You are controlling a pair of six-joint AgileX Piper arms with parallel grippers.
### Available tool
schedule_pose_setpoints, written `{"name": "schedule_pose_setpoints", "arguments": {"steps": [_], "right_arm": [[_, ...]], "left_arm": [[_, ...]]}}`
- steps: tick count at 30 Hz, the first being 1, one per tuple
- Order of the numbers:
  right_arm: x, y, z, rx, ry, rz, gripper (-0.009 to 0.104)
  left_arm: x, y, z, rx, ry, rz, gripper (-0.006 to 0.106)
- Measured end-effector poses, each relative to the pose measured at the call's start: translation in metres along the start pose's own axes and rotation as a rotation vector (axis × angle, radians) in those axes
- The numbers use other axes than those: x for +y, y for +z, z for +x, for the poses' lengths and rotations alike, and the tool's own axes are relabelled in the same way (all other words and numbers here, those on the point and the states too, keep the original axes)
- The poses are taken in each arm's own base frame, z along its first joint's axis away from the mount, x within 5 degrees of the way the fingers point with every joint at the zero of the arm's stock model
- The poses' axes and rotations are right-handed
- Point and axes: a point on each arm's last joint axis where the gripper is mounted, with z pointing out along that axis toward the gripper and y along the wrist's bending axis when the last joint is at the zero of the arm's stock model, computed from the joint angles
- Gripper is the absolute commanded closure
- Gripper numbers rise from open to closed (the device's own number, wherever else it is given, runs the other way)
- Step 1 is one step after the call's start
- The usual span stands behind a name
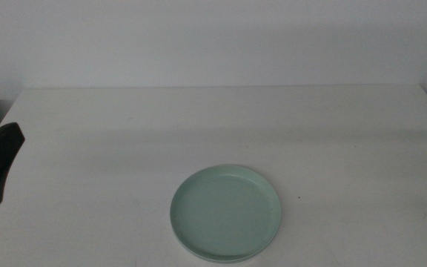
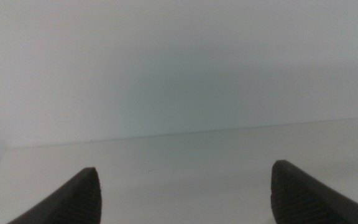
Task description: Stack the three bowls on top of each other.
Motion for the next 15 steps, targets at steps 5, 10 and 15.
{"name": "schedule_pose_setpoints", "arguments": {"steps": [5,10,15], "right_arm": [[-0.003,-0.001,0.026,0.009,0.000,0.011,0.040],[-0.007,-0.006,0.083,0.070,-0.036,0.027,0.040],[-0.013,-0.012,0.124,0.082,-0.137,0.065,0.040]], "left_arm": [[0.002,-0.009,0.017,-0.009,0.000,0.000,-0.004],[0.005,-0.025,0.057,-0.012,0.005,0.000,-0.004],[0.010,-0.033,0.101,0.032,0.028,-0.011,-0.004]]}}
